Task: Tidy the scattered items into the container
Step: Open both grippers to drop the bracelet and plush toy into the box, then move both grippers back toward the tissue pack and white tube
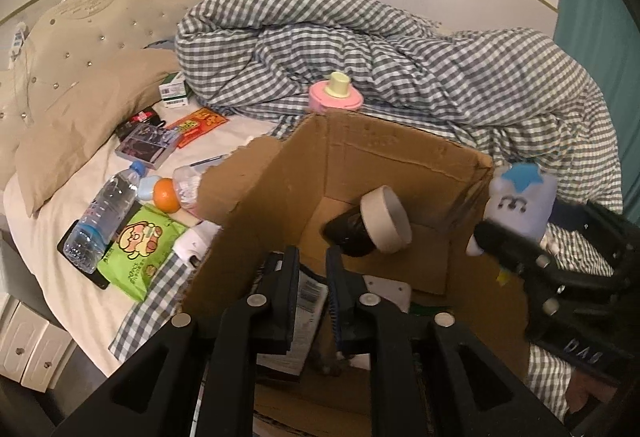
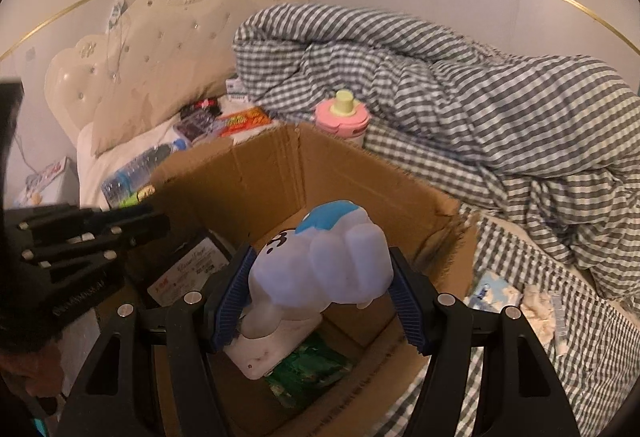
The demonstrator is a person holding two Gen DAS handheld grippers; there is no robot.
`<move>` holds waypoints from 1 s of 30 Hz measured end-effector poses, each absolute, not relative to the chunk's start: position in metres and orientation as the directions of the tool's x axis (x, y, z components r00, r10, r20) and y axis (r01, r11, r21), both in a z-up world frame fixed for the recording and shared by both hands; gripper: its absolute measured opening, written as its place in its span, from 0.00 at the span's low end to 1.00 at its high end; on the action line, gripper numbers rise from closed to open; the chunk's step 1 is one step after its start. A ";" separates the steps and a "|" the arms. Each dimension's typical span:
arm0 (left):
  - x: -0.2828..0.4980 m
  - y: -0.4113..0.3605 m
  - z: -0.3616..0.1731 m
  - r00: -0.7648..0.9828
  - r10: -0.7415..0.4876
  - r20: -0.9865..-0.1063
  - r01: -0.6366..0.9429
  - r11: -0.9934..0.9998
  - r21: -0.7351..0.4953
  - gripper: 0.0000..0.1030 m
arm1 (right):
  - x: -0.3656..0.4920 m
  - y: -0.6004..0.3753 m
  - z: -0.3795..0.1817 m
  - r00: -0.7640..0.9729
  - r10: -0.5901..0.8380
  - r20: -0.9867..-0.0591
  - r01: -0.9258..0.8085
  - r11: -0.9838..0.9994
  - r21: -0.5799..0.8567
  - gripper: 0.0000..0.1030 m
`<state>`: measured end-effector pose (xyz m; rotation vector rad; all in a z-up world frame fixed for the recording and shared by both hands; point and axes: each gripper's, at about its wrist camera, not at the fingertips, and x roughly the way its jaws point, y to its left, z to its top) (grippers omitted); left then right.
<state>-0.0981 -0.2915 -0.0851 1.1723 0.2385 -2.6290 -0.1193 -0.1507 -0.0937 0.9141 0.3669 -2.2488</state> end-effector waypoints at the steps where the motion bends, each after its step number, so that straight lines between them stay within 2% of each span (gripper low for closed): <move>1: -0.097 -0.295 -0.086 -0.643 -0.170 -0.747 0.306 -0.951 -0.047 0.28 | -0.119 -0.154 -0.098 -0.520 -0.478 -0.708 0.682 -0.731 -0.008 0.63; 10: -0.093 -0.311 -0.086 -0.650 -0.178 -0.738 0.339 -0.938 -0.072 0.29 | -0.119 -0.164 -0.118 -0.504 -0.440 -0.743 0.690 -0.723 -0.040 0.64; 14: -0.092 -0.308 -0.083 -0.654 -0.177 -0.735 0.335 -0.940 -0.071 0.29 | -0.118 -0.155 -0.109 -0.537 -0.435 -0.723 0.672 -0.738 -0.056 0.76; 30: -0.083 -0.261 -0.041 -0.703 -0.176 -0.689 0.286 -0.957 -0.048 0.28 | -0.100 -0.092 -0.050 -0.640 -0.463 -0.613 0.605 -0.795 -0.030 0.79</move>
